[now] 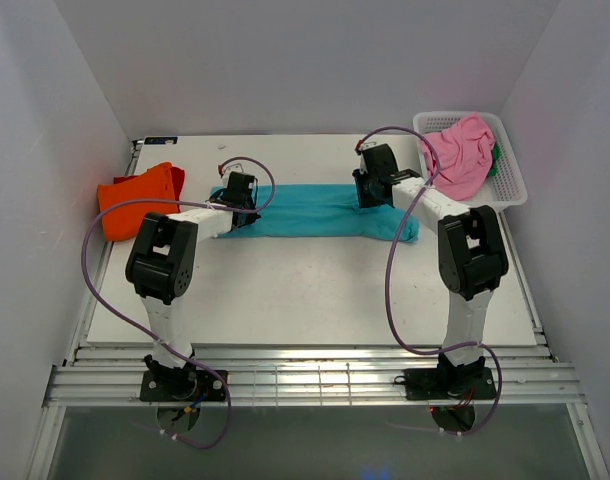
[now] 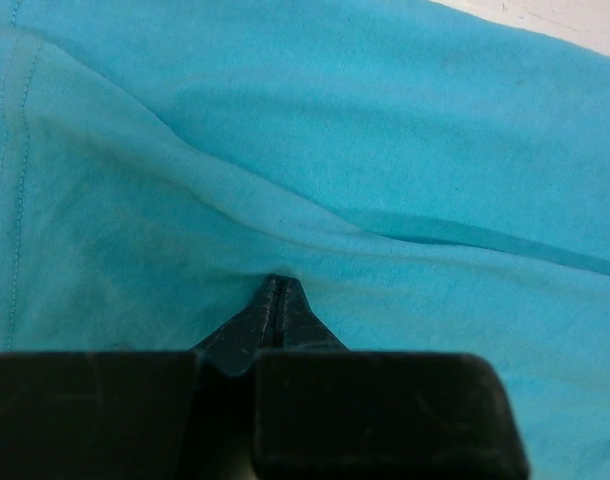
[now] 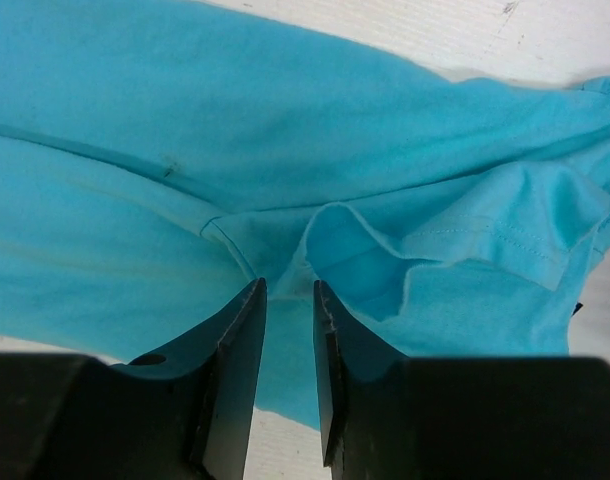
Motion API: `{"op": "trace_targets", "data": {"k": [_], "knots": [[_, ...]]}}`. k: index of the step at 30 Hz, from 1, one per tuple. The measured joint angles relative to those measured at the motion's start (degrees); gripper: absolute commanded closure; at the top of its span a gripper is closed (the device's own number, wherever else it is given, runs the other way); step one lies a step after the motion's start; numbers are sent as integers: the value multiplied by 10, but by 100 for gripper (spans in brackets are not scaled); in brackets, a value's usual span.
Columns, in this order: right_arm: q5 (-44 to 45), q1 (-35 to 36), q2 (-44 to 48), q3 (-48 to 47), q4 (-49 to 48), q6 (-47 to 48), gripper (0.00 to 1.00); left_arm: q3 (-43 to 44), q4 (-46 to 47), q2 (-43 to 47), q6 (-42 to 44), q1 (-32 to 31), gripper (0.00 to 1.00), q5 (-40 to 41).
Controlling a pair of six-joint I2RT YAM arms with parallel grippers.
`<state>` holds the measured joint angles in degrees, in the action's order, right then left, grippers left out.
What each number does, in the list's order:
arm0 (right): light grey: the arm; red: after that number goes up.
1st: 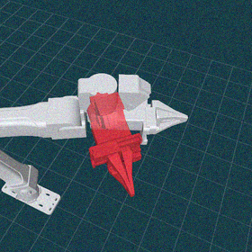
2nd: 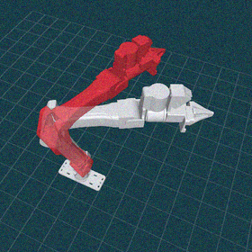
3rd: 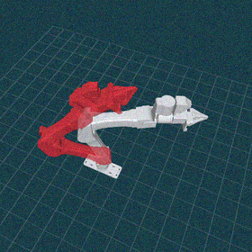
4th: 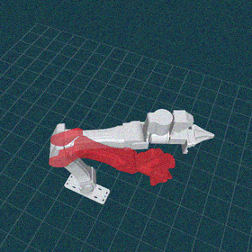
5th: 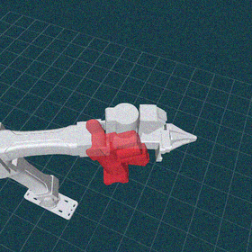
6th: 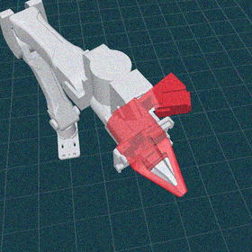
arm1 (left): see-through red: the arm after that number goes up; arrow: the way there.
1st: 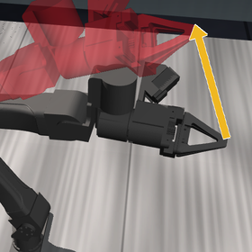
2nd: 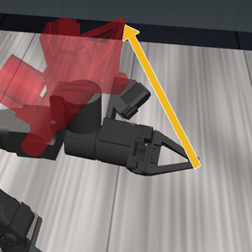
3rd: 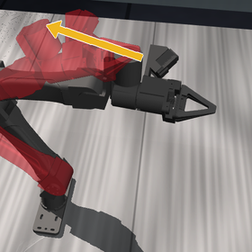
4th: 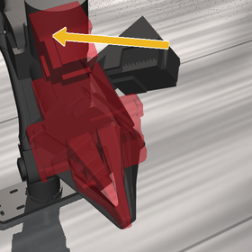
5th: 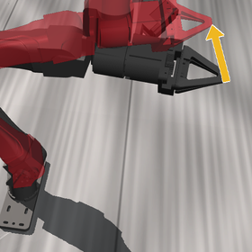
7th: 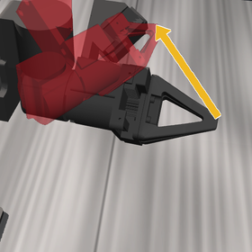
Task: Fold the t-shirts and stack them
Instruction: Fold the other side of the tshirt into a rectangle
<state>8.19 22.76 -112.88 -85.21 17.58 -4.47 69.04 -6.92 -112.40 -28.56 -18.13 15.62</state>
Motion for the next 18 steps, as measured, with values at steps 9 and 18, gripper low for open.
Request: {"op": "trace_targets", "data": {"k": [9,18], "knots": [[6,1,-25,-2,11,3,70,0,0,0,0,0,99,0],[16,1,-29,-14,19,6,70,0,0,0,0,0,100,0]]}}
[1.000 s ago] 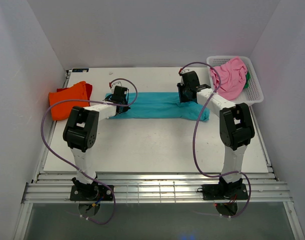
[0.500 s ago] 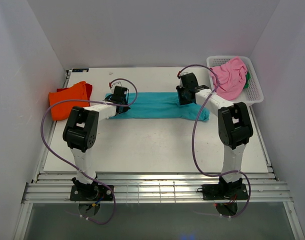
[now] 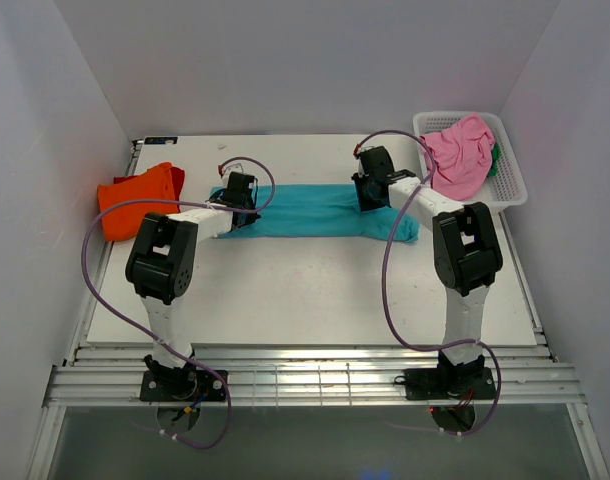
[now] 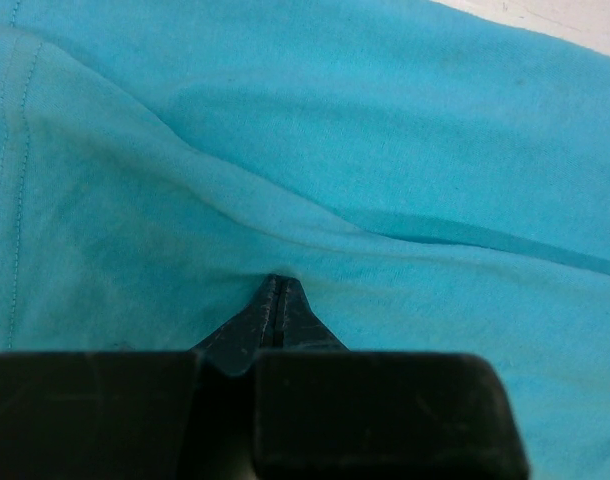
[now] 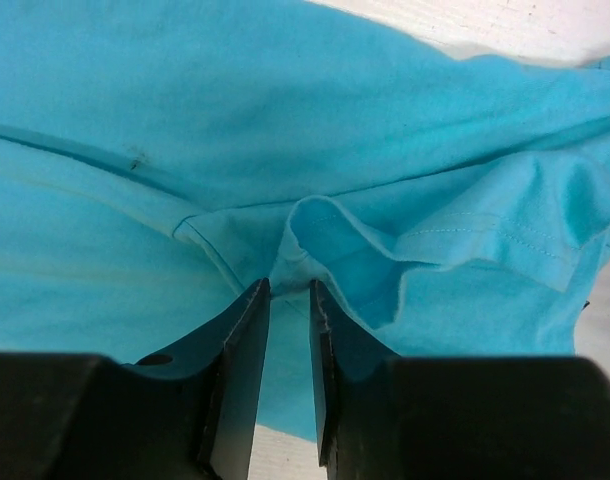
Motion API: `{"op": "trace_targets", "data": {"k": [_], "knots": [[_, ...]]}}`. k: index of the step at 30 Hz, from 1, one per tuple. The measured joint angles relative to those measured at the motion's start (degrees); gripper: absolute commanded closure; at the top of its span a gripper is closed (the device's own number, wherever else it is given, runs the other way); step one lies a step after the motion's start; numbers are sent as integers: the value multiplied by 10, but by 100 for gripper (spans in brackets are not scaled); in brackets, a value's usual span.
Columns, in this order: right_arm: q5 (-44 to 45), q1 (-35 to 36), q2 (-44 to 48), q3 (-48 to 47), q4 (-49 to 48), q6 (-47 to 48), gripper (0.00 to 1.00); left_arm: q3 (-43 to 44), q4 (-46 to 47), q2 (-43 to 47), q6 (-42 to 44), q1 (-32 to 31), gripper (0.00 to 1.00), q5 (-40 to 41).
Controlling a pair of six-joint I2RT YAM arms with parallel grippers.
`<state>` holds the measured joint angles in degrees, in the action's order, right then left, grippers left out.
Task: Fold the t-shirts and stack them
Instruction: Fold the other side of the tshirt into a rectangle
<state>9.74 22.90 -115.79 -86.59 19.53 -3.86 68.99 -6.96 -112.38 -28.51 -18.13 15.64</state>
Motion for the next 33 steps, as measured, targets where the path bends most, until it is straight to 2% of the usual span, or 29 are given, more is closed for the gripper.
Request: {"op": "trace_targets", "data": {"k": [14,27,30,33], "knots": [[9,0,-1,-18,1,11,66,-2,2,1,0,0,100,0],[15,0,-33,-23,2,13,70,-4,2,2,0,0,100,0],[16,0,-37,-29,8,15,78,-4,2,2,0,0,100,0],[18,0,-39,-38,10,18,91,-4,2,2,0,0,100,0]]}}
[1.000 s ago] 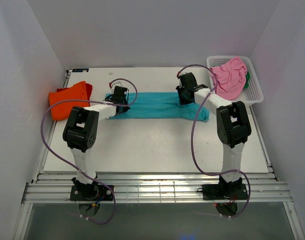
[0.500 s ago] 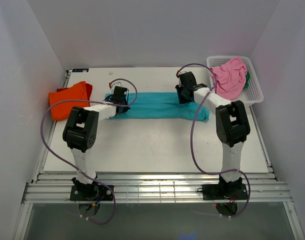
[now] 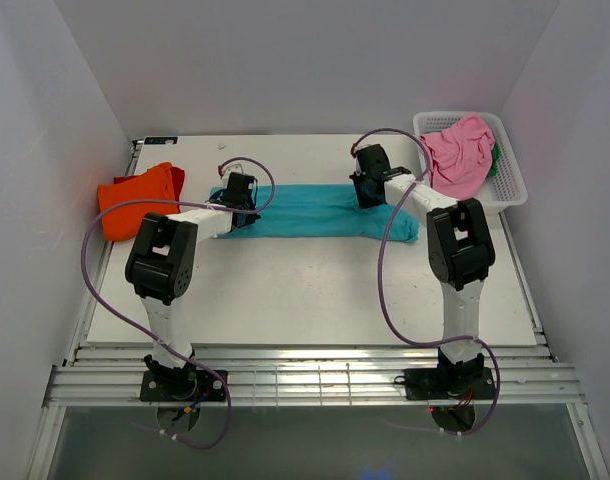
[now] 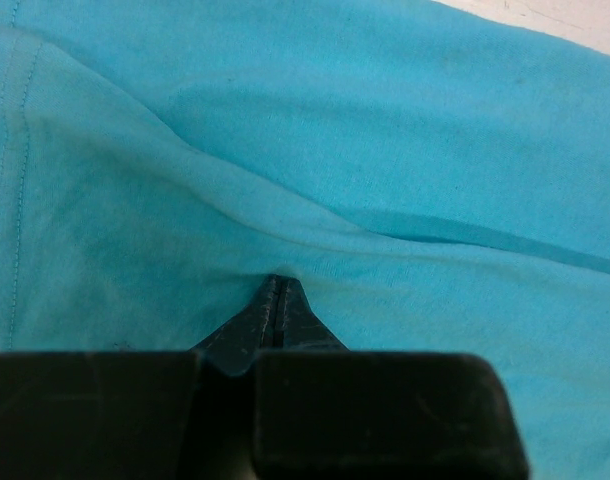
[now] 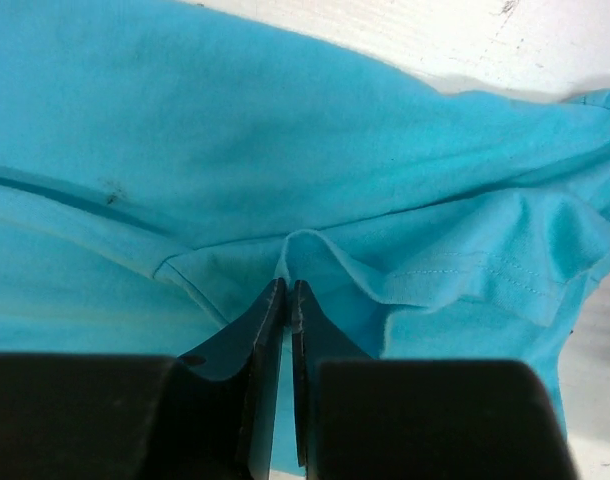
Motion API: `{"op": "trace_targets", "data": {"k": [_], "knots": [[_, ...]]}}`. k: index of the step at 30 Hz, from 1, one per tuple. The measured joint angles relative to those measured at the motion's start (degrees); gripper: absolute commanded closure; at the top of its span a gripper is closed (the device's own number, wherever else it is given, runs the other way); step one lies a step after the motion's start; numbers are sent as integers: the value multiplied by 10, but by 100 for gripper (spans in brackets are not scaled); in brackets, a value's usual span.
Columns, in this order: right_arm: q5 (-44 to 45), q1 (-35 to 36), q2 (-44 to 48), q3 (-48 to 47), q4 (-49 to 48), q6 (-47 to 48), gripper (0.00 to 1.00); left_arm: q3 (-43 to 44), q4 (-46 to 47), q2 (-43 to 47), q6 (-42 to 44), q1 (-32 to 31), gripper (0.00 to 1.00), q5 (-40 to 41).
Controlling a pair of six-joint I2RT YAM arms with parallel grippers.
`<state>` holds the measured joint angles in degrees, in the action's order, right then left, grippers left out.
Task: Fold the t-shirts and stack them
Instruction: Fold the other side of the tshirt into a rectangle
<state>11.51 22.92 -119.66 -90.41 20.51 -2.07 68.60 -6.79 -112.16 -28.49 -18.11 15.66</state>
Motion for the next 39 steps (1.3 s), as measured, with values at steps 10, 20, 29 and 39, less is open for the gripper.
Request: {"op": "trace_targets", "data": {"k": [10,20,29,39], "knots": [[11,0,-12,-40,1,10,92,0,0,0,0,0,100,0],[30,0,-58,-122,-1,22,87,0,0,0,0,0,100,0],[33,0,-105,-135,-33,37,72,0,0,0,0,0,100,-1],[85,0,-43,-14,-192,47,69,0,0,0,1,0,100,-1]]}}
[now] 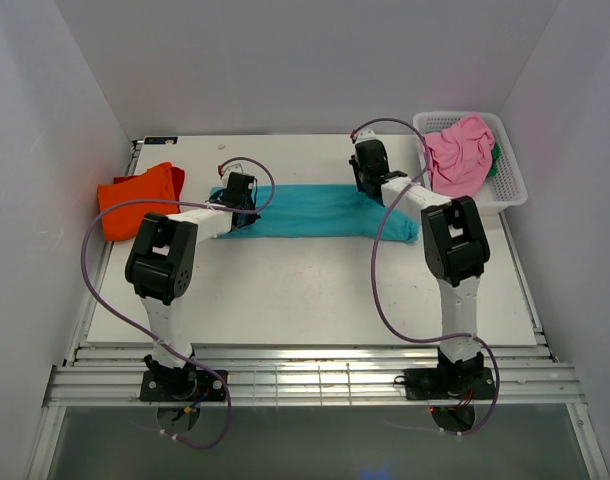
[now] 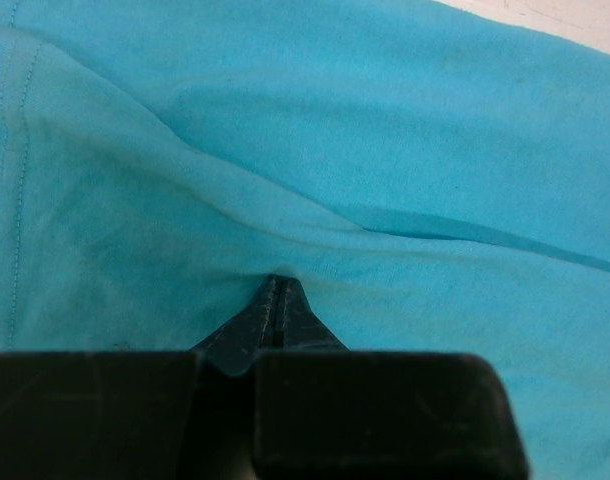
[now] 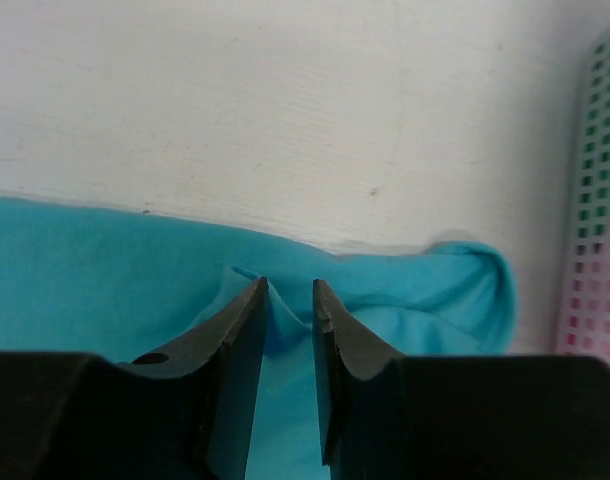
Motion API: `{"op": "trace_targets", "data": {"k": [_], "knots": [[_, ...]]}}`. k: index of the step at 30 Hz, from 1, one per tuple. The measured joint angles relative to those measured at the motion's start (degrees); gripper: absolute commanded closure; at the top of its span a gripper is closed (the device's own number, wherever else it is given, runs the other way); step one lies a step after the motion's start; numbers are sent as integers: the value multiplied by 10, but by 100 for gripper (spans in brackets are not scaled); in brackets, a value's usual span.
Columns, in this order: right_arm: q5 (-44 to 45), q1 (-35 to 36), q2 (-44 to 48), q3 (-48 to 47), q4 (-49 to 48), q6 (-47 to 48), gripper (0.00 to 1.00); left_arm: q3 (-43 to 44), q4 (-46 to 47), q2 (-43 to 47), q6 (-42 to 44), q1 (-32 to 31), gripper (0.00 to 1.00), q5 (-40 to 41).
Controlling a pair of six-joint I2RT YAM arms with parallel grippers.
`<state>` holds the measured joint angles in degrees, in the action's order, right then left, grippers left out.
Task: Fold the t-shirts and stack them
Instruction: Fold the other side of the tshirt into a rectangle
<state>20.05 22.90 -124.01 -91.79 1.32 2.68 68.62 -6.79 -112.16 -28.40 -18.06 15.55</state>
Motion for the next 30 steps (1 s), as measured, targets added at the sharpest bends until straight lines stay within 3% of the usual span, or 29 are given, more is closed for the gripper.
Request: {"op": "trace_targets", "data": {"k": [12,17,23,30], "knots": [[81,0,259,182,-92,20,64,54,-26,-9,10,-30,100,-4],[70,0,248,186,-68,3,64,98,1,-9,19,-101,100,-9],[46,0,182,185,-40,-8,60,171,65,-39,23,-183,98,-90],[37,0,136,183,-11,-8,56,219,124,-121,17,-200,97,-179]]}}
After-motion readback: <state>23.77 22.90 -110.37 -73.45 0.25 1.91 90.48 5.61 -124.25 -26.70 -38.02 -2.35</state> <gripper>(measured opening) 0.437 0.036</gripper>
